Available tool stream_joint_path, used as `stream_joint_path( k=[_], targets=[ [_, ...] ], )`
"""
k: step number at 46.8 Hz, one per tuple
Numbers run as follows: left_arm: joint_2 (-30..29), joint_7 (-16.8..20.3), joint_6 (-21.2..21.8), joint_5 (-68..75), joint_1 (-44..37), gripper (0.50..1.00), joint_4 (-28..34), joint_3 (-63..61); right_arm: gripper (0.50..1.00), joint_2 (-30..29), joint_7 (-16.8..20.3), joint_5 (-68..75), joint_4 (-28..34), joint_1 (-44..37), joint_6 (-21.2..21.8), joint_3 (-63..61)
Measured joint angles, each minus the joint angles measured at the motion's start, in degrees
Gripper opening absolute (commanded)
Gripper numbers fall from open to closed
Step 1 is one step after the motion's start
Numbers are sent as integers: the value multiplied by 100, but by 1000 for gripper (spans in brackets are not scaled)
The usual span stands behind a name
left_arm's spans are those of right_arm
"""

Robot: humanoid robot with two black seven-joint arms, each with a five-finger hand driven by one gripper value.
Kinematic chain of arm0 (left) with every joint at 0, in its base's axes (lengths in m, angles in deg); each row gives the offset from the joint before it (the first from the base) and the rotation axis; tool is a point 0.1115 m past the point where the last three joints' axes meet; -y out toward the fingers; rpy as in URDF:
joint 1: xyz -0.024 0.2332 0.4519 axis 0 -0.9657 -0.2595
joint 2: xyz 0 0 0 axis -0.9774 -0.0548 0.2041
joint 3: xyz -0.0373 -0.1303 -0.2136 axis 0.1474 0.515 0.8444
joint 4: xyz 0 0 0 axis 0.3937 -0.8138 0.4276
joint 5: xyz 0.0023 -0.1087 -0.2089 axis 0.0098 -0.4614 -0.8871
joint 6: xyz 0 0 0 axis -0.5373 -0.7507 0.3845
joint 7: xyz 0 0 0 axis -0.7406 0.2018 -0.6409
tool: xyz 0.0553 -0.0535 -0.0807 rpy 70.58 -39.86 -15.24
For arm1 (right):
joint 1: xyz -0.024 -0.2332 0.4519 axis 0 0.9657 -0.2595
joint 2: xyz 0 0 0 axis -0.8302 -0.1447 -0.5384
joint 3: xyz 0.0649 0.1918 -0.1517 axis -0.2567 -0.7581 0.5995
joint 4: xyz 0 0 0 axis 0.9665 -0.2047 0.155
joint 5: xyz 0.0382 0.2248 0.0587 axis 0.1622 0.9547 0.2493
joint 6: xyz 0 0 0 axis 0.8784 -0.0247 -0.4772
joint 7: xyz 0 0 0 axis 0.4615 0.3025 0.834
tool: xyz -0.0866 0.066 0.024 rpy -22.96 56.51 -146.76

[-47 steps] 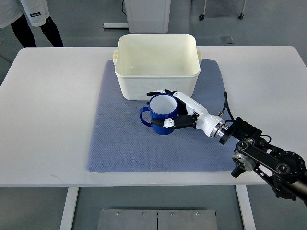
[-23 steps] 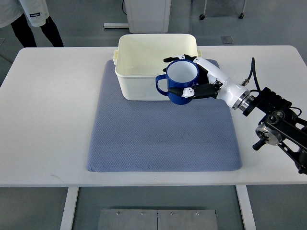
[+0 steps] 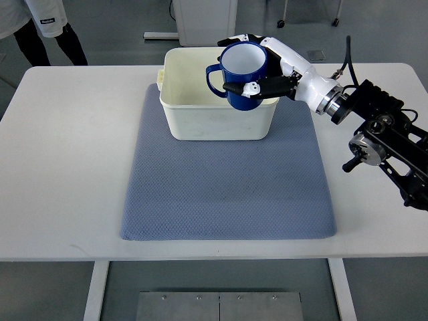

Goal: Place cup in box with right hand
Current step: 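Lift the mug with the right hand and carry it above the white box, then lower the mug into the white box and open the right hand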

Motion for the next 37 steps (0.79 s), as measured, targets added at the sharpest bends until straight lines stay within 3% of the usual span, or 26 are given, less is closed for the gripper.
stream_joint_path(
  k=[15, 26, 37],
  targets=[
    [0, -1, 0, 0, 1, 1000, -2, 0, 500, -755, 44, -35, -1312, -600, -59, 46],
    [0, -1, 0, 0, -1, 1000, -2, 0, 500, -1199, 0, -36, -2129, -845, -360, 55],
    [0, -1, 0, 0, 0, 1000, -2, 0, 500, -1428, -14, -32, -2512, -850, -607, 65]
  ],
)
